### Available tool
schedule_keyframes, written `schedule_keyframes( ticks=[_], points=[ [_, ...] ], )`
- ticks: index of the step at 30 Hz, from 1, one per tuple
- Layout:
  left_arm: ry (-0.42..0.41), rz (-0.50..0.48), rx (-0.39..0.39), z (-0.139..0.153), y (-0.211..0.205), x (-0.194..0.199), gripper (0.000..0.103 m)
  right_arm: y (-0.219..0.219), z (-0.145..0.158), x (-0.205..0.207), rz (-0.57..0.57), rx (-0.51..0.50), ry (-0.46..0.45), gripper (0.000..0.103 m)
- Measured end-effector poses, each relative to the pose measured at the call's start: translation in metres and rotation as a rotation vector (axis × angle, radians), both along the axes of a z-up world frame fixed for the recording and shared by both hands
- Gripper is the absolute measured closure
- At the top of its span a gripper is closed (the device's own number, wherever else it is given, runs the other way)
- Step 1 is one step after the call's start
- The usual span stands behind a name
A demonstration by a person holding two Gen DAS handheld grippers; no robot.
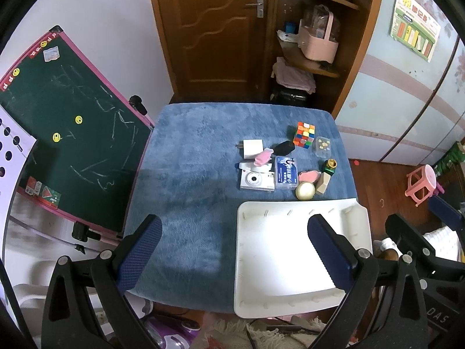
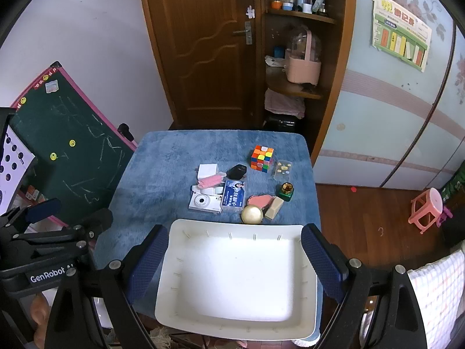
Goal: Organize rigid objects
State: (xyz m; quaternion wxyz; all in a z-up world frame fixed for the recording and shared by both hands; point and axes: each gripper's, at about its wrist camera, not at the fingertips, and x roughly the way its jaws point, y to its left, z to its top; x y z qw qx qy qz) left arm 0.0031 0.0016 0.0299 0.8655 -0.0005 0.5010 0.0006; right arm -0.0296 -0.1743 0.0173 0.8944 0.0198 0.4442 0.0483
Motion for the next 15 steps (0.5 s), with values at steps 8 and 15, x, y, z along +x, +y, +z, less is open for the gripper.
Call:
schedule_keyframes(
  ticks=[8, 15],
  points=[
    [-0.028, 0.034, -0.001, -0.002, -0.010, -0.006, 0.003, -0.014, 0.001, 0.004, 0.030, -0.023, -0.037, 0.010],
    [-0.064, 0.059, 0.012, 0.006, -0.014, -0.002, 0.003, -0.033, 0.005, 0.005, 0.041, -0.043, -0.088, 0.010]
  ],
)
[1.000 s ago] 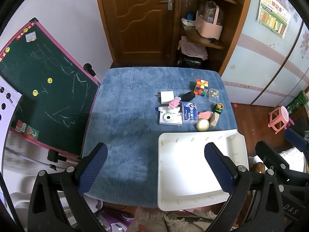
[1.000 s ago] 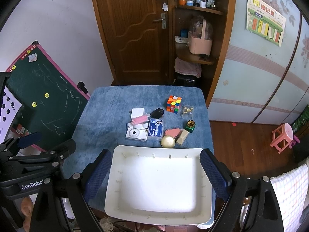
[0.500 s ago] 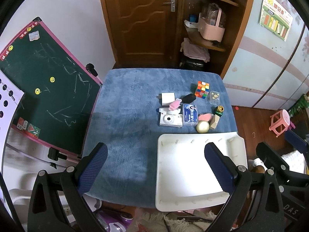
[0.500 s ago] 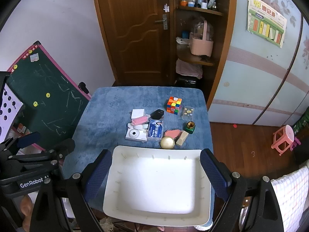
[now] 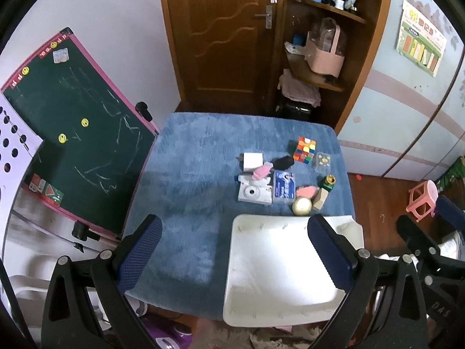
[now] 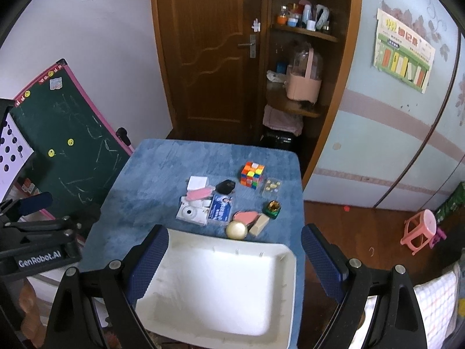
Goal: Organize rigid objects
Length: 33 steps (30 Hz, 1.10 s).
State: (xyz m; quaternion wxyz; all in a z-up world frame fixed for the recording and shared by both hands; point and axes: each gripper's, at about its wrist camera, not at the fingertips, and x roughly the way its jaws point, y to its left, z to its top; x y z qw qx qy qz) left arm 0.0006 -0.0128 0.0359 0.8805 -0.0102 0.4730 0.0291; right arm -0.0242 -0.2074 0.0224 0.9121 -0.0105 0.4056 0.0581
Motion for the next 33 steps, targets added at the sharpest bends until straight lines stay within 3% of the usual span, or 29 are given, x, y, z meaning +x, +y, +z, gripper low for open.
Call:
schedule_keyframes(
  ticks=[9, 14, 18, 24, 28, 33],
  points=[
    [-0.048, 0.011, 0.051, 0.016, 0.002, 0.018, 0.002, -0.027, 0.011, 0.018, -0.016, 0.041, -0.044, 0.010],
    [-0.046, -0.025, 0.055, 0.014, 0.006, 0.046, 0.002, -0.039, 0.014, 0.037, -0.063, 0.077, -0.050, 0.010],
    [-0.036, -0.064, 0.060, 0.003, 0.010, 0.080, 0.002, -0.041, 0.015, 0.058, -0.121, 0.026, -0.070, 0.010],
    [0.011, -0.185, 0.113, -0.041, 0.008, 0.148, 0.002, -0.039, -0.020, 0.110, -0.188, -0.035, 0.015, 0.010],
    [0.107, -0.286, 0.143, -0.096, 0.007, 0.203, 0.003, -0.044, -0.062, 0.143, -0.227, 0.017, 0.120, 0.010],
    [0.233, -0.488, 0.174, -0.167, -0.001, 0.251, 0.003, -0.046, -0.124, 0.176, -0.264, 0.104, 0.295, 0.023]
  ],
)
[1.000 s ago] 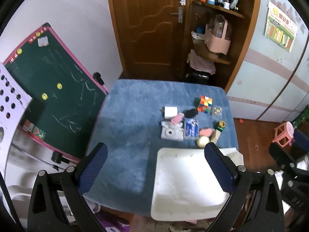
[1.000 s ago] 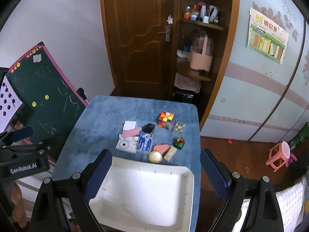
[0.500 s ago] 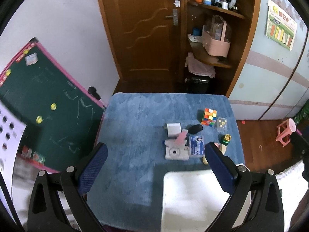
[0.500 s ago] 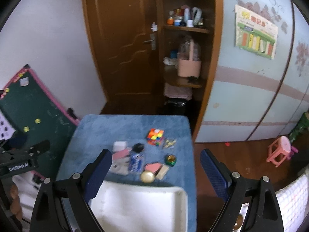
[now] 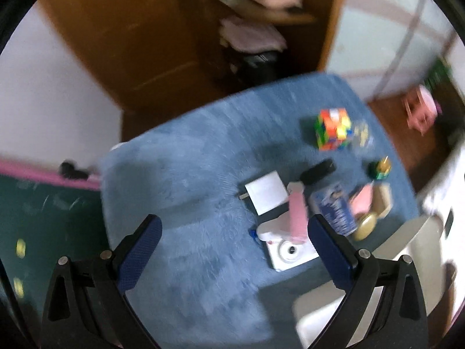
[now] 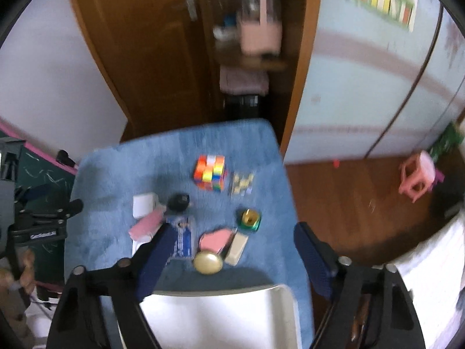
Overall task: Organize rigid objects
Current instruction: 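Grasp the white charger with the left tool while the right tool grasps the beige block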
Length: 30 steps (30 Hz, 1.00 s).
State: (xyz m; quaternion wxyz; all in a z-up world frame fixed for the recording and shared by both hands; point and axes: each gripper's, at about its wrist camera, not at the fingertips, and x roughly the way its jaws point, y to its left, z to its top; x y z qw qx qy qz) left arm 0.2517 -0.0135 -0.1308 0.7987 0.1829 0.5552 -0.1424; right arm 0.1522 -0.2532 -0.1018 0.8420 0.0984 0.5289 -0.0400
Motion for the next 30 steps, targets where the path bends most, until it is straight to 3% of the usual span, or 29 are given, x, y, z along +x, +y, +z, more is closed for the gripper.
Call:
schedule_keyframes(
  ticks=[4, 6, 11, 15, 26, 30],
  points=[
    [0.012, -0.175, 0.167, -0.053, -0.013, 0.017, 0.003, 0.003, -0.045, 0.019, -0.035, 0.023, 0.097, 0.024],
    [0.046, -0.217, 0.205, -0.074, -0.013, 0.025, 0.003, 0.003, -0.068, 0.026, -0.046, 0.044, 0.150, 0.030],
    [0.147, -0.287, 0.213, -0.109, -0.016, 0.041, 0.003, 0.001, -0.124, 0.040, -0.099, 0.093, 0.277, 0.040],
    [0.162, -0.318, 0.224, -0.125, -0.023, 0.045, 0.003, -0.001, -0.150, 0.044, -0.132, 0.117, 0.335, 0.041],
    [0.244, -0.413, 0.184, -0.135, -0.045, 0.054, 0.002, -0.007, -0.188, 0.045, -0.185, 0.163, 0.427, 0.041],
    [0.271, -0.476, 0.227, -0.148, -0.052, 0.050, 0.003, -0.011, -0.199, 0.049, -0.193, 0.180, 0.440, 0.041]
  ],
)
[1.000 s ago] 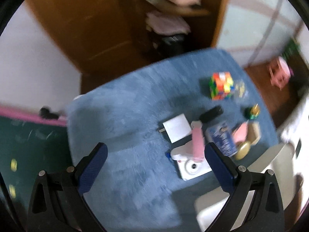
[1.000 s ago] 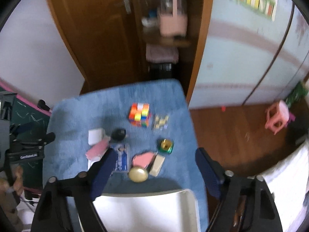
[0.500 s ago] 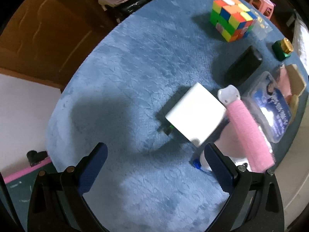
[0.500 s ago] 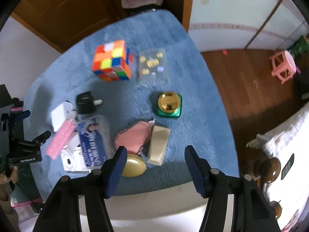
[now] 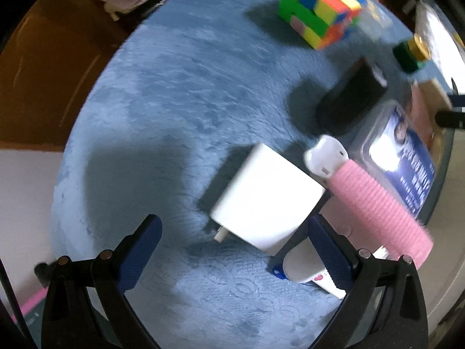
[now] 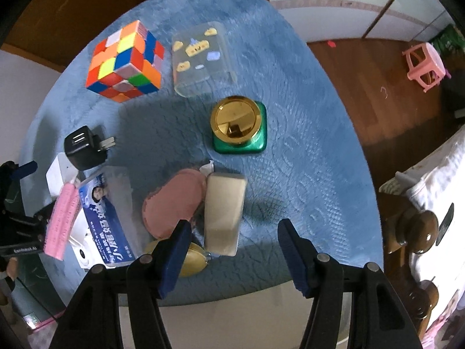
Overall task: Organize rigid objects
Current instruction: 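Grasp the white charger with the left tool while the right tool grasps the beige block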
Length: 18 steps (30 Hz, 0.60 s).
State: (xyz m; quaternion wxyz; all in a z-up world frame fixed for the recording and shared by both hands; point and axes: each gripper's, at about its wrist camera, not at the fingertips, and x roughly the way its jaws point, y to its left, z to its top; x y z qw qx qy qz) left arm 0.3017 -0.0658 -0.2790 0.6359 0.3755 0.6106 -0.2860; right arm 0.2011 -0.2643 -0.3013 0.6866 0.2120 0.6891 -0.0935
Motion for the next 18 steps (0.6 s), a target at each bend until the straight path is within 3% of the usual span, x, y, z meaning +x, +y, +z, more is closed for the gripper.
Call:
schedule_keyframes(
  ticks=[3, 5, 8, 11, 12, 18],
  points=[
    [0.006, -0.008, 0.016, -0.006, -0.004, 0.002, 0.007, -0.001, -0.011, 0.005, 0.001, 0.009, 0.011, 0.044],
    [0.033, 0.001, 0.010, -0.009, -0.006, 0.005, 0.009, -0.001, -0.017, 0.005, 0.004, 0.017, 0.020, 0.058],
    [0.026, -0.004, 0.027, -0.016, -0.015, 0.011, 0.013, 0.003, -0.025, 0.006, 0.005, 0.031, 0.029, 0.068],
    [0.060, 0.022, 0.004, -0.016, -0.022, 0.009, 0.024, 0.007, -0.030, 0.006, 0.015, 0.027, 0.030, 0.075],
    [0.074, 0.029, -0.011, -0.016, -0.021, 0.010, 0.034, 0.008, -0.030, 0.006, 0.017, 0.021, 0.029, 0.076],
    [0.048, 0.096, -0.030, -0.009, -0.013, 0.007, 0.038, 0.015, -0.019, 0.006, 0.015, 0.009, 0.008, 0.076]
  ],
)
